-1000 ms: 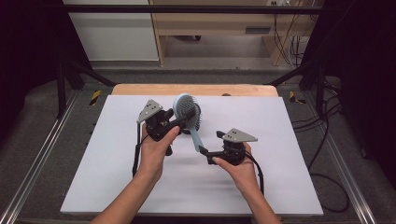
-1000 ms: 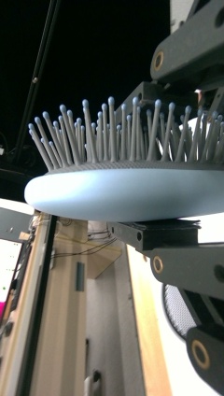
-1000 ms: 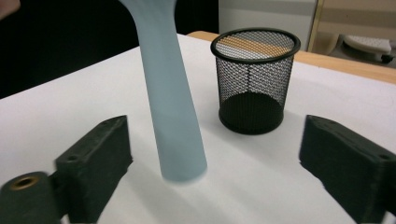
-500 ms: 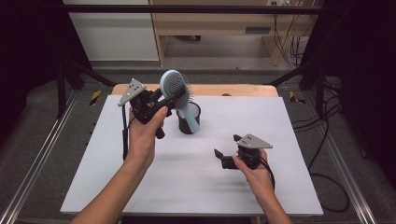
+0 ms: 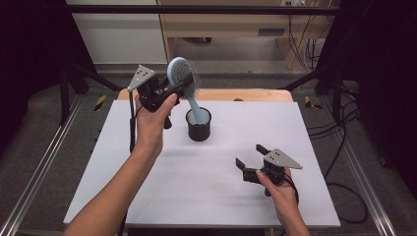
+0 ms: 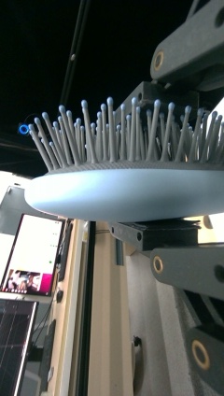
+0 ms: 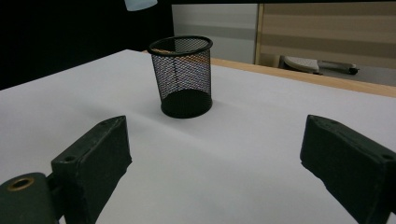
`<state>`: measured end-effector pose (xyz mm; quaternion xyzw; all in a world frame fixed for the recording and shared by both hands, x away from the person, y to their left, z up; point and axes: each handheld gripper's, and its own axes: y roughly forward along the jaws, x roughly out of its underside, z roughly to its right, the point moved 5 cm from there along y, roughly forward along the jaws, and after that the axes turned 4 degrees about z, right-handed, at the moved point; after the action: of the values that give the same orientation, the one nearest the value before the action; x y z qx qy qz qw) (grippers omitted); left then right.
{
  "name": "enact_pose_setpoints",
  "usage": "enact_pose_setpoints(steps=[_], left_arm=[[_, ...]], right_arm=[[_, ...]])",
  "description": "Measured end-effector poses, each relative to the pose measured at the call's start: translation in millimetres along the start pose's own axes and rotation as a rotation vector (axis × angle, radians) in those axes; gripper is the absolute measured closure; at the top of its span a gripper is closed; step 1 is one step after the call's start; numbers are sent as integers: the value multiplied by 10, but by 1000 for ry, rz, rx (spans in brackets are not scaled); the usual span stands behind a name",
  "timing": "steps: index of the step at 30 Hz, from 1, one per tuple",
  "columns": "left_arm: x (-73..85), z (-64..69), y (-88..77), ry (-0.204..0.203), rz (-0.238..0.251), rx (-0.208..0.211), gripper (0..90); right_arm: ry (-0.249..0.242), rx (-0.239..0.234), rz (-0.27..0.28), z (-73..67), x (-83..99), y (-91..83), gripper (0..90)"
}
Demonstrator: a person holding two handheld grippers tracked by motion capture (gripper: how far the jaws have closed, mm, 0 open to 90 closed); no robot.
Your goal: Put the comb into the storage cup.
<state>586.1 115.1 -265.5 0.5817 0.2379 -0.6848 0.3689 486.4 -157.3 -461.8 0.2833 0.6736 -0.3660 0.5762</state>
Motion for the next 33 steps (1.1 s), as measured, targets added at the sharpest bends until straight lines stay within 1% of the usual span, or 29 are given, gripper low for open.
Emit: enact_pose_setpoints(steps=[2,4,5,9,14,16,18,20,22,25,28,33], left_arm=[[-13,-34,40,4,6,-9,505],[-23,-62,76,24,7,-20,505],[-31,-75,93,27,9,-25,505],[-89,-144,148,8,35,-41,504],[-110,-218,197,-8,45,-60,505],[-115,-239,208,-26,57,-62,505],[-112,-249,223,-36,62,-63,505],[-97,-256,240,-33,58,-68,505],[-82,-264,251,-27,51,-71,504],[-77,-289,264,-25,55,-79,504],[-63,-319,270,-22,53,-88,504],[-48,-343,276,-16,51,-95,504]], right_arm=[[-6,11,-5,17,28,3,86],[-14,15,-18,22,62,9,85],[-19,17,-18,25,69,10,85],[-13,16,-4,39,54,2,84],[-12,13,3,33,45,-3,79],[-12,12,6,30,41,-2,77],[-14,10,-1,30,46,2,76],[-22,7,-7,35,53,9,79],[-16,3,-5,36,48,10,79],[-24,8,-1,45,41,11,82],[-19,6,0,50,38,11,81],[-21,2,-4,36,43,15,52]])
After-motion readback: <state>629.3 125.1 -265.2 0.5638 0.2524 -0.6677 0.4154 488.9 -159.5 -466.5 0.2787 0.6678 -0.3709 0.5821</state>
